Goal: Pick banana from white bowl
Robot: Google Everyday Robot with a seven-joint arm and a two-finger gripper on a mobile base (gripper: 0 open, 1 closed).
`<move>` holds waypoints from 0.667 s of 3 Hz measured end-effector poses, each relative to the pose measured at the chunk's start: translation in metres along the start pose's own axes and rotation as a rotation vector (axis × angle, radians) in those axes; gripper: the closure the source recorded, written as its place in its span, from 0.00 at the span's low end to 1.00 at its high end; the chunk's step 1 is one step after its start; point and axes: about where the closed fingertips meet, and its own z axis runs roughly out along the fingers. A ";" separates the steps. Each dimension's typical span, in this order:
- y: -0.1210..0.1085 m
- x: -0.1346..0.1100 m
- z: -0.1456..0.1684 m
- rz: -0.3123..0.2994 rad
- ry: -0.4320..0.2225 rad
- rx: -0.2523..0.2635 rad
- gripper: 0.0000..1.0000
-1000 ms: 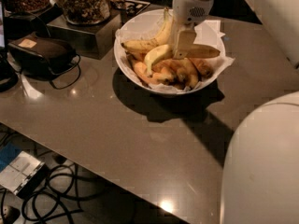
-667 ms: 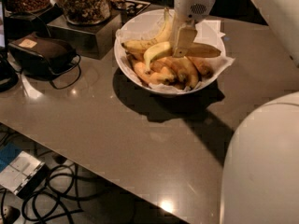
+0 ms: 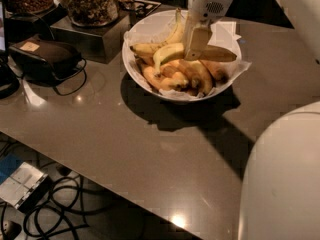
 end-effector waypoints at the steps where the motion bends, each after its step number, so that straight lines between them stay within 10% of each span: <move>1: 0.010 -0.003 -0.004 0.015 -0.004 -0.010 1.00; 2: 0.040 -0.009 -0.023 0.055 -0.007 -0.021 1.00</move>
Offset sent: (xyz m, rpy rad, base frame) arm -0.1065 -0.0063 0.0370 -0.0027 0.1098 -0.0838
